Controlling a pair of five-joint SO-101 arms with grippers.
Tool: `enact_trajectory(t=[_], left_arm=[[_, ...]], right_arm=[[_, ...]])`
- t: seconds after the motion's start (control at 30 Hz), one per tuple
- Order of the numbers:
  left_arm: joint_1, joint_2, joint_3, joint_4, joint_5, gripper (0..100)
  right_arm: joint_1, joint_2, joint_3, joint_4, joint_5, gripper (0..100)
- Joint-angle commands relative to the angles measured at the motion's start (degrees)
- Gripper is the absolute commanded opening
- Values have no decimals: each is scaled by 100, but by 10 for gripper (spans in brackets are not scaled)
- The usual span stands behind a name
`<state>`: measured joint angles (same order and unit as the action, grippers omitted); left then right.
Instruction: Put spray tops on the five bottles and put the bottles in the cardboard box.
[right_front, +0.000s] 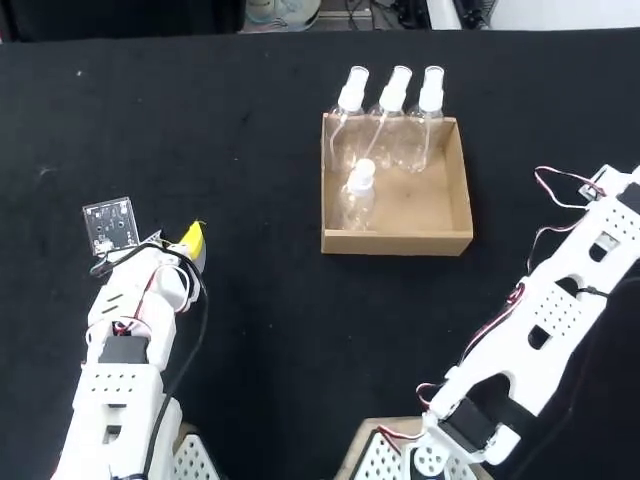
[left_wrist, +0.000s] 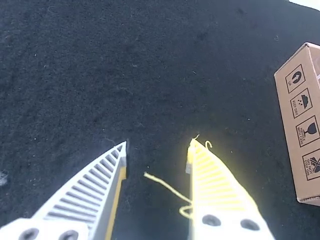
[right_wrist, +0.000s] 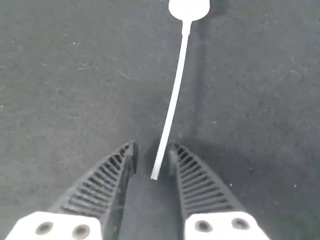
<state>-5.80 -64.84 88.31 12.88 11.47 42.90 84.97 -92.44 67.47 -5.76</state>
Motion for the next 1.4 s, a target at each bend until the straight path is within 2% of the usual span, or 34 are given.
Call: enact_trajectory(t=[0.0, 0.83, 1.0, 1.17, 1.37], left_arm=[[-4, -88, -84, -132, -9, 191], [-4, -88, -92, -132, -9, 191], [-4, -88, -101, -132, -9, 191], [-4, -88, -101, -132, -9, 191], [-13, -88, -101, -132, -9, 191]], right_arm=[[-114, -708, -321, 0, -53, 37], [-105, -1042, -268, 334, -18, 18], [-97, -743, -303, 536, -53, 130], [-79, -637, -321, 519, -53, 91], [-70, -453, -321, 519, -53, 90]])
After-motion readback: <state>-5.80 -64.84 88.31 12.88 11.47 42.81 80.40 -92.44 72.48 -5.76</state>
